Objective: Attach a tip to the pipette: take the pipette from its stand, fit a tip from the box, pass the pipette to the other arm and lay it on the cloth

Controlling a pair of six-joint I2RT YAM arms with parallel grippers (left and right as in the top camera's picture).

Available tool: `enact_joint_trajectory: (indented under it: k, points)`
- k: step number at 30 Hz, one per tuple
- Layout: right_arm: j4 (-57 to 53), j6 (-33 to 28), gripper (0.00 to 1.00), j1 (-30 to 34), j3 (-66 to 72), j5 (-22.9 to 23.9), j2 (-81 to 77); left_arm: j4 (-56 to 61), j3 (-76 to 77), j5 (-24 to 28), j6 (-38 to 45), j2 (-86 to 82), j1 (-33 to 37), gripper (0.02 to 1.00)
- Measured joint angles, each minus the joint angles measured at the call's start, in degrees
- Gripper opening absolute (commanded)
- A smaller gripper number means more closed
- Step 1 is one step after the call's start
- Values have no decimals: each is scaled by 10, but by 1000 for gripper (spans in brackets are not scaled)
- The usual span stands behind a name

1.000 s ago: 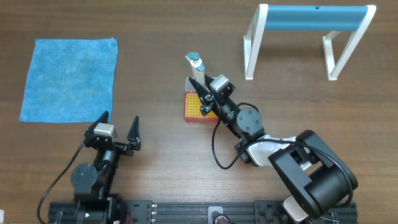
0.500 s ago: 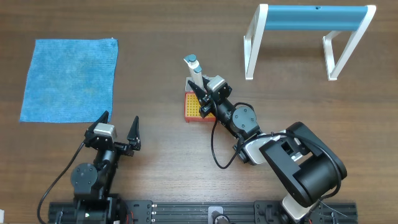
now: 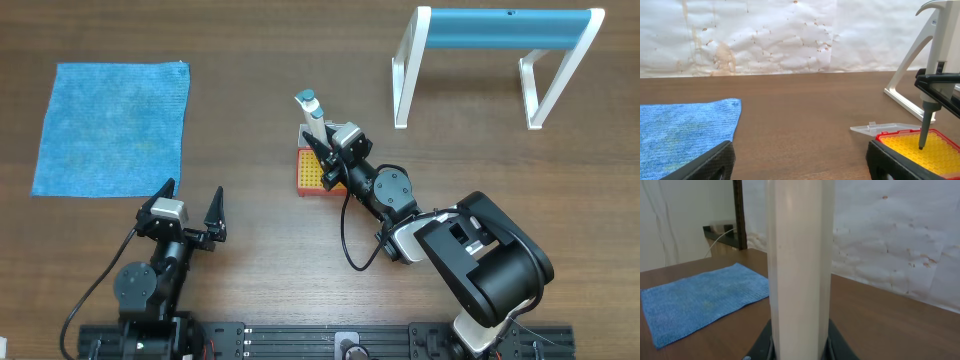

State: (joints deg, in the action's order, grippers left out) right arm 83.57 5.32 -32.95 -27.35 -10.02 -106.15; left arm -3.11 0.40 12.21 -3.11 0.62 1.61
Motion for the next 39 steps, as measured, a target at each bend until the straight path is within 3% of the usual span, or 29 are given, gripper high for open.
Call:
enact_joint_trajectory:
  k: [39]
  points:
    - [35,0,80,0,3,-7,-31,0,0,0,0,0,0,847]
